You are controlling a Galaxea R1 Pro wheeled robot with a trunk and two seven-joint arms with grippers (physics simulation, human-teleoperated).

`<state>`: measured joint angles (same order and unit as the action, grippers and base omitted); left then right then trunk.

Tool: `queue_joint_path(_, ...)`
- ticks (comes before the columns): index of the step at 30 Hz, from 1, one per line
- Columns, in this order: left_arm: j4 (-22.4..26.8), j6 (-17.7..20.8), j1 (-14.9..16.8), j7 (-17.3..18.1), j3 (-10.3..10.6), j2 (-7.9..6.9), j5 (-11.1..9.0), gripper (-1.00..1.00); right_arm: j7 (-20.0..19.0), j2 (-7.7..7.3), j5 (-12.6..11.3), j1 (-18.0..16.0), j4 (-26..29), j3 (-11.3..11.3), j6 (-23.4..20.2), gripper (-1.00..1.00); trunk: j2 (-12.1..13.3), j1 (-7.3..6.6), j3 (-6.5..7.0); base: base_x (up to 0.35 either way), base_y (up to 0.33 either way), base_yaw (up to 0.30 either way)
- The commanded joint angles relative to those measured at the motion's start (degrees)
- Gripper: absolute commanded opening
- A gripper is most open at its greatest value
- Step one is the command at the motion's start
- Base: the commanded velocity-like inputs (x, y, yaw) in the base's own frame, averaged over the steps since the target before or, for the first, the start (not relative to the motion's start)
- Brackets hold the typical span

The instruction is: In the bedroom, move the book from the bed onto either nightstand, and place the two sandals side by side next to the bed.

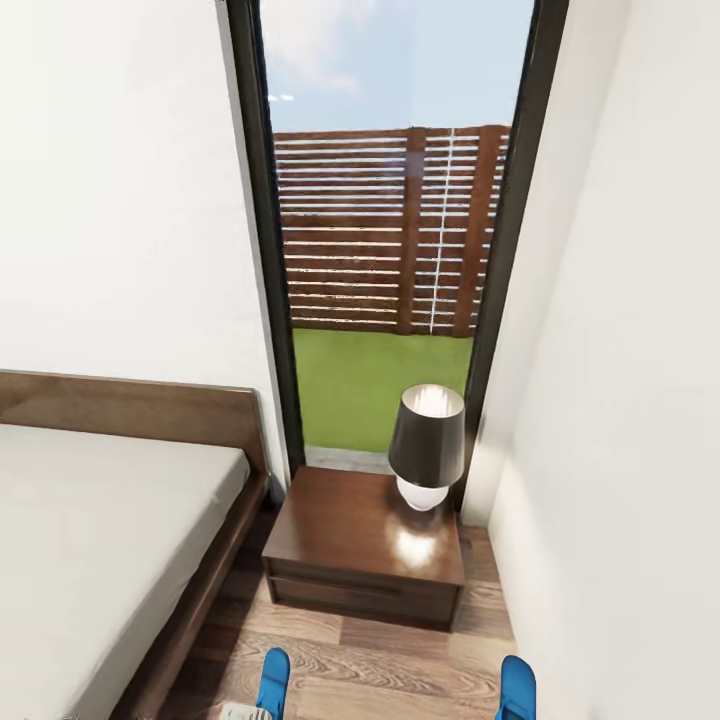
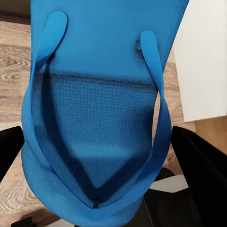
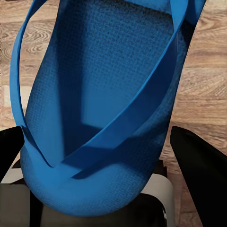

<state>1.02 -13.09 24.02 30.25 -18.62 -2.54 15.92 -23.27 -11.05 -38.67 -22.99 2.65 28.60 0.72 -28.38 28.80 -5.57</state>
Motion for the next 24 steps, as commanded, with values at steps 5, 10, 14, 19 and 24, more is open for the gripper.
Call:
queue_joint_path(5, -0.06, -0.27, 0.06, 0.07, -0.45, -0.01, 0.61, -1.00, -0.20, -0.02, -0.43, -0.04, -0.02, 0.49, 0.07, -1.00, -0.10, 0.03, -0.03, 0.000, 0.000, 0.073)
queue_joint_path(10, -0.06, -0.27, 0.06, 0.07, -0.45, -0.01, 0.61, -1.00, -0.17, -0.02, -0.35, -0.04, -0.02, 0.49, 0.10, -1.00, -0.10, 0.03, -0.01, 0.000, 0.000, 0.260)
queue_joint_path(14, -0.06, -0.27, 0.06, 0.07, -0.45, -0.01, 0.60, -1.00, -0.22, -0.02, -0.32, -0.04, -0.02, 0.49, 0.14, -1.00, -0.10, 0.03, 0.12, 0.000, 0.000, 0.241)
queue_joint_path(19, -0.06, -0.27, 0.06, 0.07, -0.45, -0.01, 0.63, -1.00, -0.21, -0.02, -0.34, -0.04, -0.02, 0.49, 0.15, -1.00, -0.10, 0.03, 0.20, 0.000, 0.000, 0.201)
queue_joint_path(24, -0.06, -0.27, 0.06, 0.07, -0.45, -0.01, 0.63, -1.00, 0.00, -0.02, -0.35, -0.04, -0.02, 0.49, 0.14, -1.00, -0.10, 0.03, 0.20, 0.000, 0.000, 0.282)
